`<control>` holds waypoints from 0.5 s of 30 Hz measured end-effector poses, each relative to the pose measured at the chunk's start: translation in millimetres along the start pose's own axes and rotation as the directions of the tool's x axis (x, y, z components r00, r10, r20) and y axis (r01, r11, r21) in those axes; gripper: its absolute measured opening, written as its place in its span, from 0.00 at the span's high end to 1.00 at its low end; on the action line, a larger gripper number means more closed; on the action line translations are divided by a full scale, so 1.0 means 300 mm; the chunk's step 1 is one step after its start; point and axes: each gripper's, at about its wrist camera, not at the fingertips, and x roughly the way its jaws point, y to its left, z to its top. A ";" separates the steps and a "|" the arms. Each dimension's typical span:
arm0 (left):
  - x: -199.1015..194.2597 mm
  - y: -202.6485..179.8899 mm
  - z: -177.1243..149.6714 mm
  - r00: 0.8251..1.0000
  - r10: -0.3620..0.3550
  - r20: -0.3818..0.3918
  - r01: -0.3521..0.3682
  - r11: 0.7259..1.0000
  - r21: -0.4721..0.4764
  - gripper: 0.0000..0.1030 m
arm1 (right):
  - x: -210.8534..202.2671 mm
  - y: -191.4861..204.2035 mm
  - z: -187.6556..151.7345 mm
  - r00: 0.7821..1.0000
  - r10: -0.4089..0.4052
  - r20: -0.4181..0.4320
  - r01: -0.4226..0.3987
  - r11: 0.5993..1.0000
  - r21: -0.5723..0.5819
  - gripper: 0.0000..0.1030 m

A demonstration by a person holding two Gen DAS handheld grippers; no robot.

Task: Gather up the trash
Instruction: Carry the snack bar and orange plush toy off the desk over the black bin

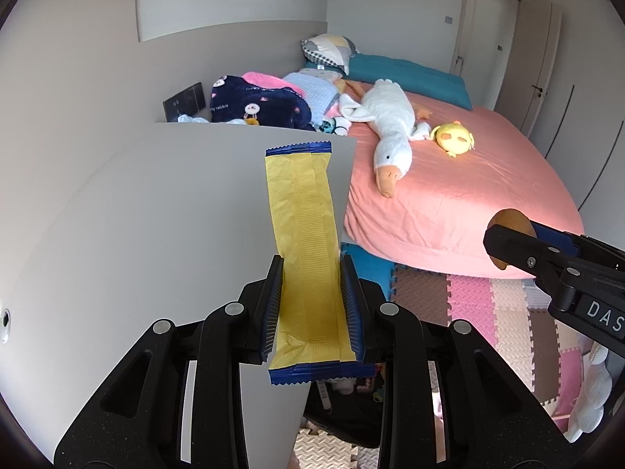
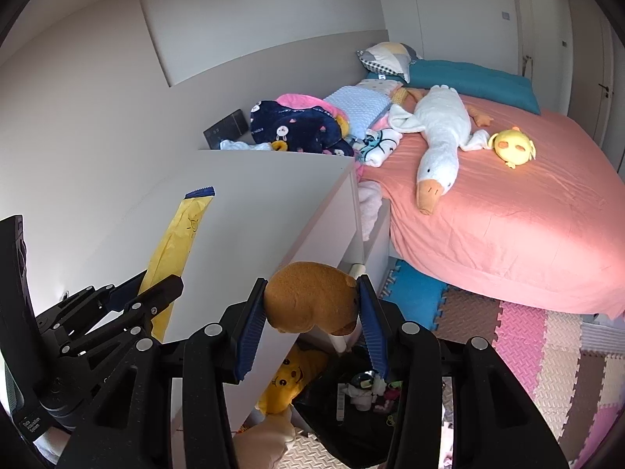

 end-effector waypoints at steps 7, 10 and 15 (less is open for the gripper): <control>0.020 -0.051 0.003 1.000 -0.020 -0.013 0.020 1.000 0.024 0.72 | -0.014 -0.052 -0.014 1.000 -0.020 0.000 0.020 1.000 0.024 0.54; 0.026 -0.070 0.003 0.999 -0.028 -0.017 0.029 0.999 0.034 0.72 | -0.022 -0.073 -0.020 1.000 -0.027 0.002 0.027 0.999 0.035 0.54; 0.034 -0.104 0.008 0.999 -0.042 -0.021 0.043 0.998 0.053 0.72 | -0.045 -0.114 -0.028 0.999 -0.041 0.010 0.040 0.998 0.055 0.54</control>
